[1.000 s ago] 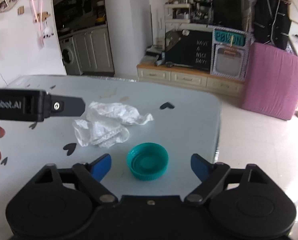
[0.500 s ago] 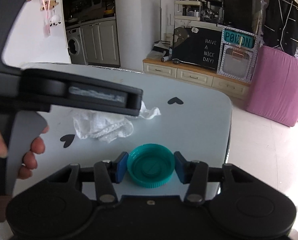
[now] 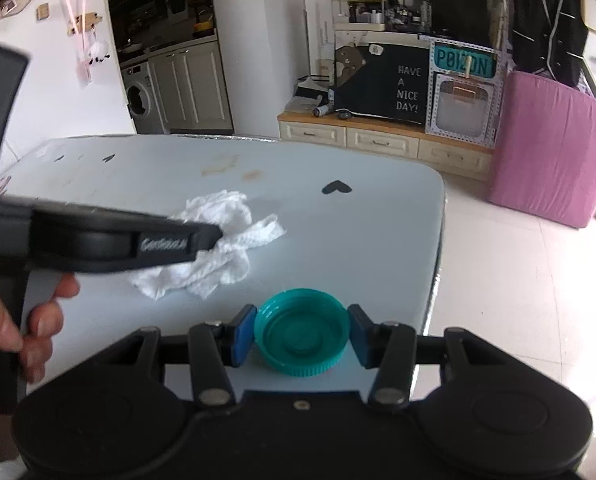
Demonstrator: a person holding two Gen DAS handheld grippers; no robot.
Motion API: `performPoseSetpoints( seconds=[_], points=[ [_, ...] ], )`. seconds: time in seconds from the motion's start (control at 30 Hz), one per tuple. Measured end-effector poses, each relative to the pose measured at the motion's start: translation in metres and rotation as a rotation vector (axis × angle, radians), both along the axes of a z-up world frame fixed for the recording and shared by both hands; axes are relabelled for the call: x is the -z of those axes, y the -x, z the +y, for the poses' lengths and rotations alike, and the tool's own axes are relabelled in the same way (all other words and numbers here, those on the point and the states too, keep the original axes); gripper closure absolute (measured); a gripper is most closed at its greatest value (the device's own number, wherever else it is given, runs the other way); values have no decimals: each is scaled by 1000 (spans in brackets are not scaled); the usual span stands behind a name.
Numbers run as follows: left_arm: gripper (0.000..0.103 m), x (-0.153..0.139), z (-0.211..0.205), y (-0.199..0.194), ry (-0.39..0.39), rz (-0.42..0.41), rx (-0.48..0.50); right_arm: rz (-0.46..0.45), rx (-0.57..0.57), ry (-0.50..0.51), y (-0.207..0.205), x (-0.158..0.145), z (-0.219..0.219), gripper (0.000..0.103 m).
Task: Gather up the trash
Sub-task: 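Grasp the white tissue with the left gripper while the right gripper grasps the teal bottle cap, then carry the tissue and teal cap down to the yellow bin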
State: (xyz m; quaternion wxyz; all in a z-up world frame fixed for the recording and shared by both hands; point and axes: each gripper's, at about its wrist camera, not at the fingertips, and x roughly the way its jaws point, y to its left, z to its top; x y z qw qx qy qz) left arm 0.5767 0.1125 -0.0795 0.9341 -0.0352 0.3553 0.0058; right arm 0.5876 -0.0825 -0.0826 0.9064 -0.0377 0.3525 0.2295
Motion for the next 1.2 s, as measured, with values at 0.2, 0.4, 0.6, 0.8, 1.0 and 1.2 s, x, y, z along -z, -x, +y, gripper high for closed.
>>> performPoseSetpoints(
  seconds=[0.2,0.4,0.6,0.8,1.0,1.2],
  points=[
    [89,-15,-4,38,28,-25,-3,-10,36,-19,23,-11,-14,53],
    [89,-33,-16,87,29,-27,10,-15,77,-31,57,-27,-34,53],
    [89,-48,-32,138,26,-47,36,-16,108,-44,103,-43,-60,53],
    [89,-59,-48,186,49,-77,51,-33,146,-57,148,-58,-91,53],
    [89,-68,-74,224,70,-98,88,-54,190,-80,189,-67,-130,53],
    [89,-69,-113,250,87,-103,158,-57,262,-76,221,-66,-170,53]
  ],
)
